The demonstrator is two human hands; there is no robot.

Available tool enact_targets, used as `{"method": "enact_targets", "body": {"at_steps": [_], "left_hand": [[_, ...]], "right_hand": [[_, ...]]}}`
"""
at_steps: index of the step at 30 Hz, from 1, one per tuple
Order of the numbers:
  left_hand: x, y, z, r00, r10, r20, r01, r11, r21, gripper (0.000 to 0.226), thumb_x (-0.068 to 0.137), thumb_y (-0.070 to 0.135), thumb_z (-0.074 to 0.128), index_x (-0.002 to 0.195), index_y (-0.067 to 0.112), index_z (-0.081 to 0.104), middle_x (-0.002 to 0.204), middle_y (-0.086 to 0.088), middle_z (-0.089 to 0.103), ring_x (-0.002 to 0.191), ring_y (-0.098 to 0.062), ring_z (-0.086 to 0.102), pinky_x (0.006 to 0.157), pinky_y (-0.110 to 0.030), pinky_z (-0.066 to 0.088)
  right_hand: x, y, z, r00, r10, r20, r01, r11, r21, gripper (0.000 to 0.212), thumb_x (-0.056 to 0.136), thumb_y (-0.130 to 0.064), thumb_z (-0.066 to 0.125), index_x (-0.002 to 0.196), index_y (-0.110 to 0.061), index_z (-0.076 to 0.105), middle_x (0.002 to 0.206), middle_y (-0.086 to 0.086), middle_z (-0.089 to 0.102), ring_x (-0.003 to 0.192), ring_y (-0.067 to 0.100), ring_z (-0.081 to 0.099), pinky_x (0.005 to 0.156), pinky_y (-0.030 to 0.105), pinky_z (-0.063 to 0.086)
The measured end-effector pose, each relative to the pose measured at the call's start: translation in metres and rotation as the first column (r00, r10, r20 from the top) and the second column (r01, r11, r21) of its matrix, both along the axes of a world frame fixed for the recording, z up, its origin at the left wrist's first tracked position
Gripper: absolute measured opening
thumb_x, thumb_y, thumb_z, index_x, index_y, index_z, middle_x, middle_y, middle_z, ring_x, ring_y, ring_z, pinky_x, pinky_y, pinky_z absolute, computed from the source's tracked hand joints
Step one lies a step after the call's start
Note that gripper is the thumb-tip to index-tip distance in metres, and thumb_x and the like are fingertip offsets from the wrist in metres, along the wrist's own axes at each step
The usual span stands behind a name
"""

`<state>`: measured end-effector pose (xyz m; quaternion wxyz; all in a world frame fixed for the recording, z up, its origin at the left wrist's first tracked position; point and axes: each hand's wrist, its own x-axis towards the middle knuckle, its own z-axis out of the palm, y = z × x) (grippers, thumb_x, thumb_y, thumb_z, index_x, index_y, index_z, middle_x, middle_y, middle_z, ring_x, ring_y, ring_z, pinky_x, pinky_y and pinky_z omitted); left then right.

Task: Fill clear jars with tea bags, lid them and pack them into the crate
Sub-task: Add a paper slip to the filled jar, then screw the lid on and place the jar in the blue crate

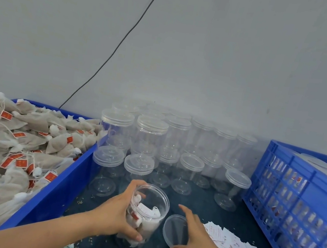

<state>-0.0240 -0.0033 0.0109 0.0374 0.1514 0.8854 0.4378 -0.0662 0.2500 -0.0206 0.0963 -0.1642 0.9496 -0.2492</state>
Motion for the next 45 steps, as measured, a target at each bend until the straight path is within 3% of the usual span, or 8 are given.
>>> {"method": "enact_targets", "body": {"at_steps": [7, 16, 24, 31, 34, 37, 40, 45], "left_hand": [[0.005, 0.006, 0.005, 0.996, 0.025, -0.087, -0.02, 0.998, 0.065, 0.1, 0.053, 0.026, 0.091, 0.125, 0.055, 0.026, 0.126, 0.009, 0.051, 0.116, -0.004, 0.053, 0.102, -0.025, 0.043], [0.015, 0.008, 0.025, 0.938, 0.159, -0.307, -0.115, 0.981, 0.155, 0.099, 0.051, 0.043, 0.084, 0.129, 0.059, 0.025, 0.122, 0.014, 0.039, 0.104, -0.009, 0.059, 0.092, -0.036, 0.053], [0.017, 0.008, 0.024, 0.935, 0.129, -0.33, -0.091, 0.988, 0.126, 0.097, 0.05, 0.044, 0.083, 0.126, 0.066, 0.027, 0.117, 0.021, 0.041, 0.097, -0.002, 0.06, 0.085, -0.03, 0.056], [0.015, 0.003, 0.032, 0.967, 0.134, -0.215, -0.035, 0.91, 0.414, 0.096, 0.055, 0.041, 0.089, 0.133, 0.056, 0.036, 0.123, 0.008, 0.055, 0.111, -0.012, 0.062, 0.09, -0.032, 0.055], [0.012, -0.004, 0.04, 0.96, 0.267, 0.08, -0.244, 0.666, 0.704, 0.059, 0.078, 0.06, 0.066, 0.13, 0.045, 0.042, 0.122, -0.003, 0.061, 0.113, -0.025, 0.063, 0.088, -0.04, 0.055], [0.008, -0.008, 0.035, 0.892, -0.116, 0.436, -0.354, 0.42, 0.836, 0.068, 0.083, 0.07, 0.042, 0.129, 0.022, 0.056, 0.125, -0.017, 0.064, 0.113, -0.038, 0.063, 0.097, -0.059, 0.047], [0.011, -0.002, 0.032, 0.844, -0.204, 0.496, -0.394, 0.391, 0.832, 0.063, 0.077, 0.064, 0.059, 0.106, 0.01, 0.074, 0.112, -0.019, 0.069, 0.093, -0.033, 0.07, 0.077, -0.05, 0.058], [0.006, -0.008, 0.033, 0.727, -0.251, 0.64, -0.551, 0.343, 0.761, 0.065, 0.068, 0.056, 0.07, 0.104, 0.001, 0.069, 0.097, -0.02, 0.063, 0.068, -0.027, 0.061, 0.047, -0.03, 0.053]], "right_hand": [[0.01, -0.011, 0.036, 0.982, 0.1, -0.163, -0.085, 0.992, 0.097, 0.106, 0.069, -0.037, 0.07, 0.145, -0.05, -0.003, 0.127, -0.007, 0.036, 0.113, 0.015, 0.035, 0.097, 0.032, 0.04], [0.034, -0.027, 0.098, 0.94, 0.186, -0.285, -0.291, 0.874, -0.389, 0.096, 0.066, -0.053, 0.075, 0.137, -0.062, 0.011, 0.143, -0.029, 0.025, 0.132, -0.003, 0.035, 0.106, 0.024, 0.037], [0.039, -0.063, 0.088, 0.943, 0.152, -0.296, -0.283, 0.836, -0.471, 0.065, 0.078, -0.065, 0.059, 0.133, -0.061, 0.026, 0.125, -0.029, 0.033, 0.122, -0.016, 0.035, 0.093, 0.014, 0.038], [0.033, -0.078, 0.091, 0.949, -0.054, -0.312, -0.146, 0.799, -0.583, 0.056, 0.077, -0.06, 0.062, 0.128, -0.05, 0.042, 0.12, -0.017, 0.044, 0.108, -0.016, 0.044, 0.079, 0.005, 0.039], [0.032, -0.077, 0.101, 0.957, -0.143, -0.253, -0.108, 0.632, -0.768, 0.064, 0.065, -0.063, 0.06, 0.126, -0.046, 0.048, 0.121, -0.018, 0.045, 0.1, -0.012, 0.057, 0.076, 0.006, 0.044], [0.032, -0.081, 0.105, 0.948, -0.177, -0.264, -0.098, 0.627, -0.773, 0.064, 0.068, -0.063, 0.062, 0.127, -0.049, 0.045, 0.12, -0.02, 0.042, 0.1, -0.014, 0.056, 0.082, 0.008, 0.044], [0.032, -0.088, 0.101, 0.961, -0.144, -0.238, -0.082, 0.67, -0.738, 0.062, 0.071, -0.065, 0.063, 0.127, -0.053, 0.041, 0.124, -0.015, 0.04, 0.115, 0.008, 0.056, 0.095, 0.024, 0.045], [0.034, -0.091, 0.103, 0.956, -0.066, -0.286, -0.139, 0.757, -0.638, 0.071, 0.068, -0.08, 0.037, 0.133, -0.05, 0.035, 0.127, -0.013, 0.038, 0.108, -0.019, 0.038, 0.085, 0.011, 0.032]]}}
